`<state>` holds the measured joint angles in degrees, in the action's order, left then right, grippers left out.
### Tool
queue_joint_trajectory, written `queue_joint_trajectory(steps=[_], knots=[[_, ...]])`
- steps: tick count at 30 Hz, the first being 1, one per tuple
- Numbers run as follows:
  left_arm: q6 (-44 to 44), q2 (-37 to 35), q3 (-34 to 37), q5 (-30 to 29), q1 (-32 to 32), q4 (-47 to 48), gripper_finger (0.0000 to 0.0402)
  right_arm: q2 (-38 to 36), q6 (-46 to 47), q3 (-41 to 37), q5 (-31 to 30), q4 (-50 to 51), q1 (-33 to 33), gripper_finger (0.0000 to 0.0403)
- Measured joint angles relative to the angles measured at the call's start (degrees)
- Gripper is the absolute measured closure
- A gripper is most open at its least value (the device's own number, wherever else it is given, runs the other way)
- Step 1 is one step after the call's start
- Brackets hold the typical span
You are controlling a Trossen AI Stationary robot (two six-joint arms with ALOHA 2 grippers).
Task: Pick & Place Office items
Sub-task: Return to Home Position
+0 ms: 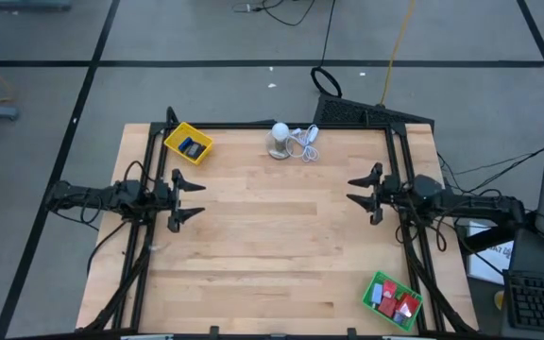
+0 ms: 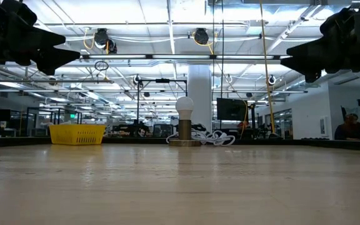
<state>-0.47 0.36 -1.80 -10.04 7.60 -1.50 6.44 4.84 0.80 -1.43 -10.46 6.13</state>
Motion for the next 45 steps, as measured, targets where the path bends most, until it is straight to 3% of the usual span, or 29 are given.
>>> queue_joint_trajectory(steps=[9, 21, 34, 45], knots=[[0.02, 0.00, 0.00, 0.00, 0.00, -0.04, 0.0082, 0.00, 0.41, 0.00, -0.02, 0.49, 0.00, 0.0206], [0.02, 0.00, -0.02, 0.00, 0.00, -0.04, 0.0100, 0.00, 0.43, 0.00, -0.02, 0.46, 0.02, 0.0206], [0.02, 0.00, -0.02, 0.00, 0.00, -0.04, 0.0081, 0.00, 0.43, 0.00, -0.02, 0.46, 0.02, 0.0206], [0.02, 0.00, -0.06, 0.00, 0.00, -0.04, 0.0094, 0.02, 0.43, 0.00, -0.02, 0.46, 0.02, 0.0206]])
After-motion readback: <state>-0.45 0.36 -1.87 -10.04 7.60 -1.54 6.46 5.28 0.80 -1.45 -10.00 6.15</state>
